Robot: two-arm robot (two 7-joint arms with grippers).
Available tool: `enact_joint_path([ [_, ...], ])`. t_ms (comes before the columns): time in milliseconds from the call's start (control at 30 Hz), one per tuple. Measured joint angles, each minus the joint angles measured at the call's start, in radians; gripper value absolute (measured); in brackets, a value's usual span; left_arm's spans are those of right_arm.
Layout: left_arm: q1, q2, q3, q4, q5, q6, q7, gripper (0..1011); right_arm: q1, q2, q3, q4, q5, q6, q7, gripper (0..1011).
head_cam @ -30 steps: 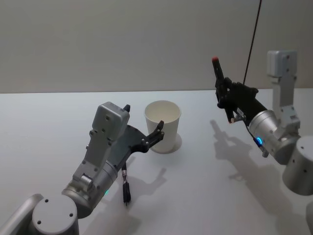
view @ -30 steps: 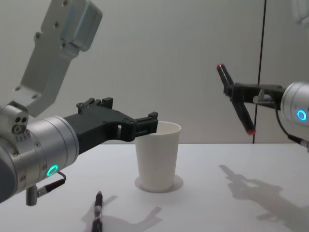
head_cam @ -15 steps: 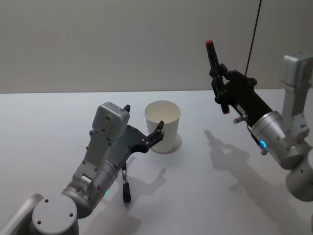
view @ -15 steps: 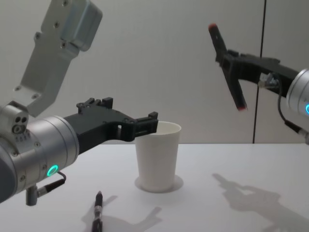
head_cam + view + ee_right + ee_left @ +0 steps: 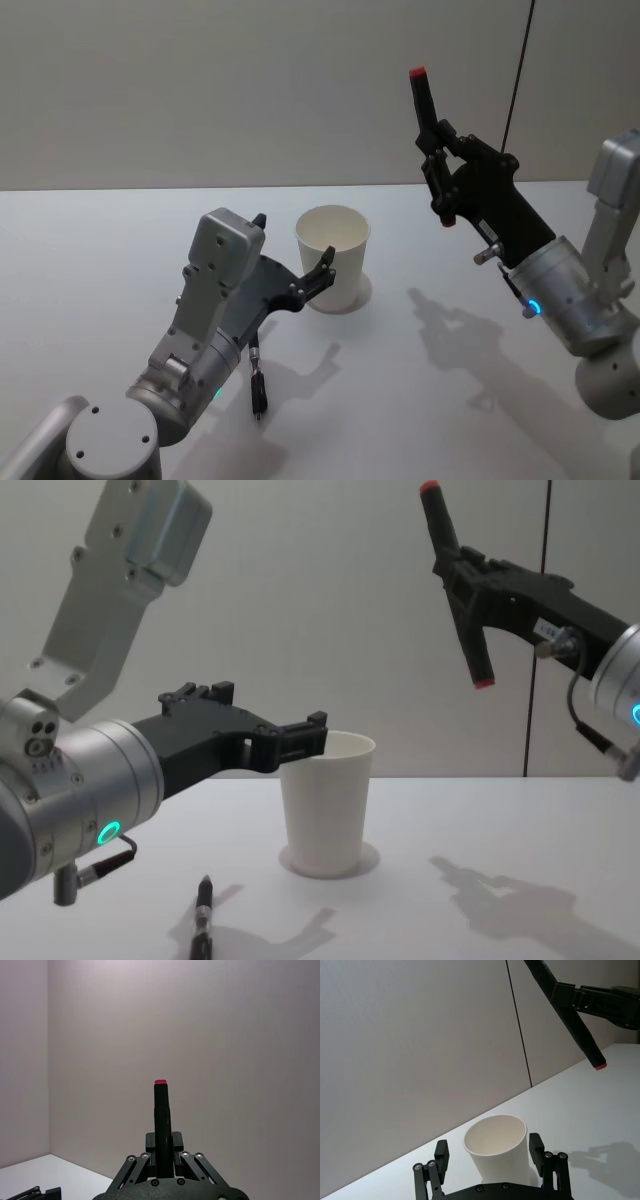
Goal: Place the pen into the pen holder.
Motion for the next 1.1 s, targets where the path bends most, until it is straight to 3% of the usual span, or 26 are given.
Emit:
enact_joint_path([
  [600,0.000,0.000,0.000,0.000,0.000,0.000,0.000,1001,0.047,-0.008,-0.007,0.113,0.057,-0.128,0.058,177],
  [1100,0.000,0.000,0.000,0.000,0.000,0.000,0.000,1001,0.104,-0.018,-0.013,0.221,0.077,-0.193,0.078,177],
])
